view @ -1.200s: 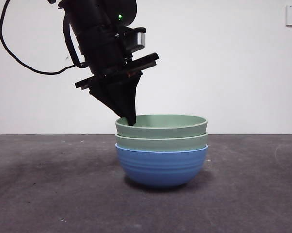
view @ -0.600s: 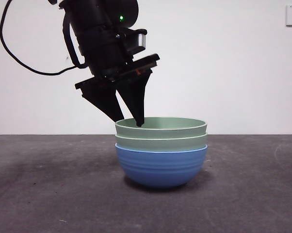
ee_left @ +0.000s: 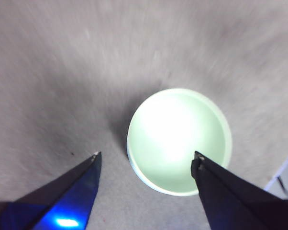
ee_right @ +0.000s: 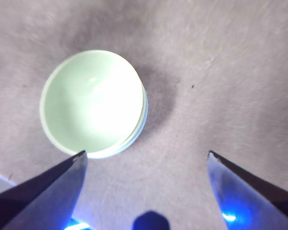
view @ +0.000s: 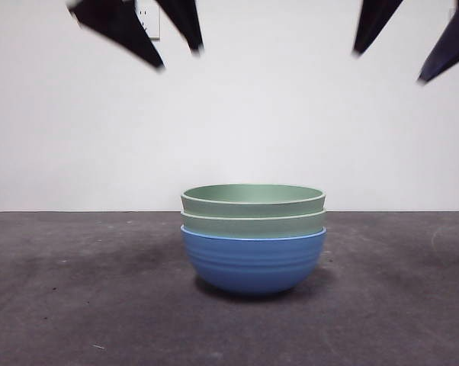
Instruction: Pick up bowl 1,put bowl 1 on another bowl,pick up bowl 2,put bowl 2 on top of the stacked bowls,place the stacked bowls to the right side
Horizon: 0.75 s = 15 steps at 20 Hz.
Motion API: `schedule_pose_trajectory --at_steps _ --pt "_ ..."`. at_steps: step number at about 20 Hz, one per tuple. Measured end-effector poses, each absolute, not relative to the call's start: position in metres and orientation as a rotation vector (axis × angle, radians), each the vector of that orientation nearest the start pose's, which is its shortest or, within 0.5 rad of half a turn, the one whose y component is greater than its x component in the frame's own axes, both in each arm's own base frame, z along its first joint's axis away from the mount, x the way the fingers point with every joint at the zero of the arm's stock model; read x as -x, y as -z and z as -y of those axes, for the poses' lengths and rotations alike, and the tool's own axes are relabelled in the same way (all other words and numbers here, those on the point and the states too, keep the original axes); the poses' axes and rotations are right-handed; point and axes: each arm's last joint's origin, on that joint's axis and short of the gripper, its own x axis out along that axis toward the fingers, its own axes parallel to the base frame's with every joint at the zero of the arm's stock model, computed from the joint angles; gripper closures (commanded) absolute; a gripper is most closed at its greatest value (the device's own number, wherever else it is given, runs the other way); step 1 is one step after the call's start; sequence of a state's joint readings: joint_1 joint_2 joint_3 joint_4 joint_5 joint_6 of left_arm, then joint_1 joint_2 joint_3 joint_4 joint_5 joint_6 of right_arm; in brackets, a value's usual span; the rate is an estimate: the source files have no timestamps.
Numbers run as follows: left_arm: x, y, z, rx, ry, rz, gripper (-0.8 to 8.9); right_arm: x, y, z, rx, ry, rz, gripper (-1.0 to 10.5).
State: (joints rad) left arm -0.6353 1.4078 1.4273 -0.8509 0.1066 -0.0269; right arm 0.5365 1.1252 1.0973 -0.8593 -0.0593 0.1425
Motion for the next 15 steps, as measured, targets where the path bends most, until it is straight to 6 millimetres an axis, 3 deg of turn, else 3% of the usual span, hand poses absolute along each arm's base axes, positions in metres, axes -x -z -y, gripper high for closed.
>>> schedule_pose_trajectory --at_steps 3,8,13,15 --pt "-0.194 -0.391 0.147 -0.168 0.699 -0.721 4.95 -0.214 -0.293 -0.131 0.048 -0.528 -0.998 5.3" --pt "-0.147 -0.419 0.112 -0.143 0.708 -0.63 4.95 -0.253 -0.234 -0.156 0.015 -0.508 -1.177 5.3" --pt "-0.129 -0.426 0.099 -0.137 0.71 -0.609 4.95 -0.269 -0.199 -0.167 -0.017 -0.492 -1.278 5.5" --pt "-0.129 -0.424 0.099 -0.143 0.708 -0.631 4.96 -0.27 -0.194 -0.168 -0.019 -0.483 -1.297 6.8"
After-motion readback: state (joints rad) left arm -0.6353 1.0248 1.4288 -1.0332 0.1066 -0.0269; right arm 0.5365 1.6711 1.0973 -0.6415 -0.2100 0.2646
